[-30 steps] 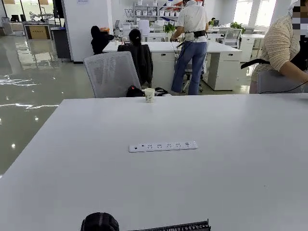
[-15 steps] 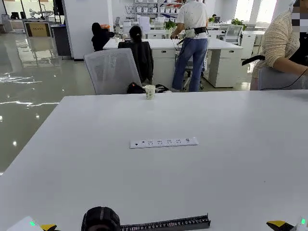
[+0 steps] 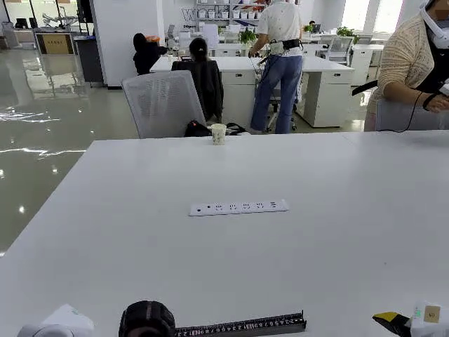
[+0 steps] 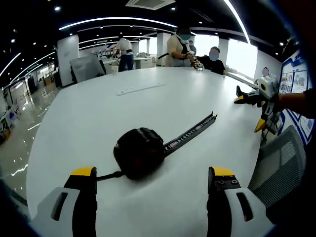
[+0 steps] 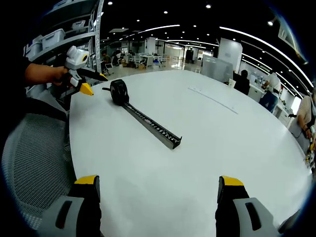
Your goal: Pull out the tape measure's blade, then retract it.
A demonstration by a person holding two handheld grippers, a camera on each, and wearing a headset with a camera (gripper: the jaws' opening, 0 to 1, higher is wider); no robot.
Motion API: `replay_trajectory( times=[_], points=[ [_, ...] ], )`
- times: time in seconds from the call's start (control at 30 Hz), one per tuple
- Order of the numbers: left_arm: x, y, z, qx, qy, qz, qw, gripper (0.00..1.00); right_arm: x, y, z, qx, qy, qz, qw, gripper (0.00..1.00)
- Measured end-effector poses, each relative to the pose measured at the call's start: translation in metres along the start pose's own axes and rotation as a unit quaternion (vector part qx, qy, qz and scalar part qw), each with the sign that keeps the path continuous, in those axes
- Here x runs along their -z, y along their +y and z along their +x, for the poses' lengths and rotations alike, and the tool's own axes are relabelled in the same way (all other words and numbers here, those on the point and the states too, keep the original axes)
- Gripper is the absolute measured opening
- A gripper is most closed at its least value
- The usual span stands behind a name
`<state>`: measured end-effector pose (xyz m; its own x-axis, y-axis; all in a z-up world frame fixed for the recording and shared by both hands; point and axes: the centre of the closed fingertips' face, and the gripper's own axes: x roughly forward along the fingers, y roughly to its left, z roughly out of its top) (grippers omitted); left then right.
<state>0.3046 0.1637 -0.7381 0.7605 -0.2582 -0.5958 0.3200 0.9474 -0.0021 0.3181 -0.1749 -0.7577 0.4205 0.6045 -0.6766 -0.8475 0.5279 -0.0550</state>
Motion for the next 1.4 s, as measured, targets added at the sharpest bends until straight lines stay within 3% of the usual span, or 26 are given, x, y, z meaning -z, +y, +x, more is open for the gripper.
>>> replay_trajectory(
  times=[0.13,0.5,0.83,0.97,1.13,1.4],
  points=[
    [-0.007,-0.006,0.002,0.005,-0.016,-0.036,0.9992,0.95,-0.004,-0.002,0.001,-0.009,0.006,-0.008,0.9999,0.99],
    [-0.017,-0.007,0.01,-0.007,-0.03,-0.059,0.9978,0.99,-0.022,-0.013,0.009,-0.042,0.024,-0.044,0.9978,0.99],
    [-0.025,-0.012,0.022,-0.028,-0.056,-0.078,0.995,0.99,-0.034,-0.025,0.02,-0.074,0.05,-0.092,0.9917,0.99],
    [-0.028,-0.01,0.025,-0.041,-0.064,-0.084,0.9936,0.99,-0.042,-0.026,0.027,-0.09,0.051,-0.119,0.9875,0.99],
    [-0.028,-0.01,0.033,-0.047,-0.065,-0.089,0.9928,0.99,-0.045,-0.028,0.039,-0.11,0.07,-0.149,0.9801,0.99],
    [-0.026,-0.006,0.04,-0.062,-0.069,-0.111,0.9895,0.99,-0.047,-0.031,0.053,-0.135,0.095,-0.168,0.9719,0.99]
  ],
)
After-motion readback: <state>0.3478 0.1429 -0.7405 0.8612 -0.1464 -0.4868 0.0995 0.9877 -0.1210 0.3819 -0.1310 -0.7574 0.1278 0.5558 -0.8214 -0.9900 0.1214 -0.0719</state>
